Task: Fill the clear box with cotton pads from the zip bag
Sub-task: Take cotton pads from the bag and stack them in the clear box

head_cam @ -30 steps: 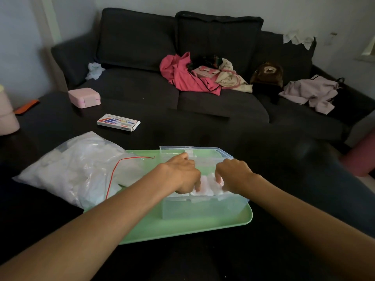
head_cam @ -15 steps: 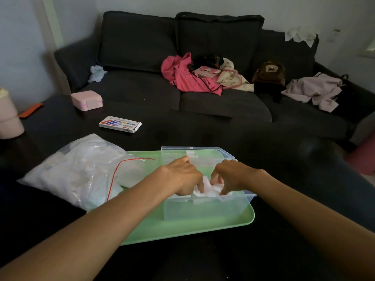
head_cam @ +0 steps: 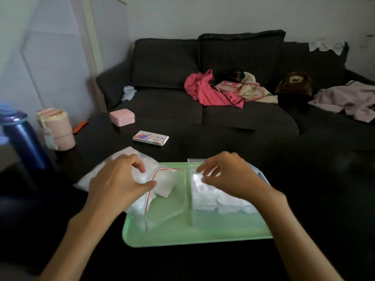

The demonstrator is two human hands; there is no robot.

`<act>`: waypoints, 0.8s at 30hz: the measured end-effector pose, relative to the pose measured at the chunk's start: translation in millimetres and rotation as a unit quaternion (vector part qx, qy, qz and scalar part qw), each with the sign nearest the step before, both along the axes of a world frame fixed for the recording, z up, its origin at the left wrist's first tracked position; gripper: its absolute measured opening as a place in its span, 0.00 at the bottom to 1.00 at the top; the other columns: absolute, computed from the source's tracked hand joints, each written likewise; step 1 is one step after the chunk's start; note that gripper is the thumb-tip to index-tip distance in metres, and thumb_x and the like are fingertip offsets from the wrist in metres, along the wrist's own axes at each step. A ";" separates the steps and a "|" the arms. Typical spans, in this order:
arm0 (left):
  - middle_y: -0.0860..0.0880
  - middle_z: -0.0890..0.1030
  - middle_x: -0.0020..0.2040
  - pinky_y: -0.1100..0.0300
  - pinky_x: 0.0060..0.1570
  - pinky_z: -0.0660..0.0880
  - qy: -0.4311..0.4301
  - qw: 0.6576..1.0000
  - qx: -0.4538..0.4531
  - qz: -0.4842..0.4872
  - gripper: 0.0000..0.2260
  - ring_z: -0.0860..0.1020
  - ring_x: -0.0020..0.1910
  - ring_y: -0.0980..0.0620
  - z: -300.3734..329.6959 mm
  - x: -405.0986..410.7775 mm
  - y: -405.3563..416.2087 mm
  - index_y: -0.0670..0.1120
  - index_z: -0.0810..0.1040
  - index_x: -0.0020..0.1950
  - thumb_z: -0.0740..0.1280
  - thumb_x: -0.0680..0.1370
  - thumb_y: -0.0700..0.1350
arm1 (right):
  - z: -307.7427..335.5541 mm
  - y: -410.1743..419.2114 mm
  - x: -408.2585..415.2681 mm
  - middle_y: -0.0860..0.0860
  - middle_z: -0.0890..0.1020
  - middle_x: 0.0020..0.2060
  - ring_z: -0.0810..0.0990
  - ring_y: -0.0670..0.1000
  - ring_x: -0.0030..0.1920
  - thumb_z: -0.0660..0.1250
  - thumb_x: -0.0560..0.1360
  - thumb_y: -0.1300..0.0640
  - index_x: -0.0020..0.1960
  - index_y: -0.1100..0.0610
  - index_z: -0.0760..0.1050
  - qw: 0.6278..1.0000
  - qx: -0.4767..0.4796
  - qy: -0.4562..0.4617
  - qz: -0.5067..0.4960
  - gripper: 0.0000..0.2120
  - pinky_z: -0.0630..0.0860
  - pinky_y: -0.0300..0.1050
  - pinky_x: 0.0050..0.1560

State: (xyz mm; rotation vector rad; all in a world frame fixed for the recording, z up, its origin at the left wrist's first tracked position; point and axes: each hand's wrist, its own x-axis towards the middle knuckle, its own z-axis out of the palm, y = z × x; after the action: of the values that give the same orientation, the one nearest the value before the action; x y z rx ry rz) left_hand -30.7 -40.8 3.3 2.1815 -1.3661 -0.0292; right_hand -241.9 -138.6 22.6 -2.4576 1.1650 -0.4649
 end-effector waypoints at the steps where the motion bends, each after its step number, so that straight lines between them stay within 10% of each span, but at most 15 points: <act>1: 0.58 0.72 0.44 0.58 0.43 0.68 0.013 0.999 0.032 0.016 0.16 0.76 0.50 0.51 -4.9 2.9 1.0 0.56 0.73 0.41 0.75 0.63 0.61 | -4.2 6.9 12.4 0.43 0.84 0.43 0.80 0.43 0.44 0.71 0.71 0.57 0.49 0.47 0.82 1.000 -0.006 -0.004 0.005 0.09 0.77 0.43 0.50; 7: 0.50 0.76 0.61 0.55 0.53 0.70 0.041 0.985 0.142 0.084 0.18 0.75 0.60 0.44 -42.1 28.0 4.0 0.52 0.73 0.59 0.62 0.75 0.61 | -45.6 26.7 59.3 0.44 0.81 0.51 0.72 0.47 0.57 0.65 0.74 0.56 0.55 0.45 0.79 0.997 -0.069 -0.010 -0.012 0.12 0.66 0.41 0.54; 16: 0.46 0.81 0.53 0.52 0.55 0.70 0.172 0.980 0.077 0.068 0.08 0.77 0.56 0.42 -58.6 55.7 16.0 0.48 0.76 0.53 0.59 0.80 0.49 | -87.3 42.8 105.6 0.48 0.82 0.50 0.72 0.52 0.56 0.60 0.77 0.49 0.58 0.48 0.79 0.992 -0.129 0.000 -0.003 0.13 0.61 0.45 0.53; 24: 0.64 0.81 0.47 0.57 0.49 0.74 0.172 0.985 -0.026 0.005 0.10 0.81 0.49 0.60 -61.7 60.9 27.6 0.55 0.72 0.37 0.70 0.73 0.45 | -108.3 35.6 132.0 0.47 0.74 0.60 0.67 0.51 0.61 0.63 0.73 0.39 0.65 0.47 0.71 0.993 -0.102 0.048 -0.024 0.24 0.59 0.45 0.57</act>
State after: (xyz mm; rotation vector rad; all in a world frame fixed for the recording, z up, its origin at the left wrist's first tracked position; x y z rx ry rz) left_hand 30.1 -13.1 -58.4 2.0253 -1.1465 -0.3457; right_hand -109.9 -103.0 -85.7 -2.6567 1.2734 -0.5066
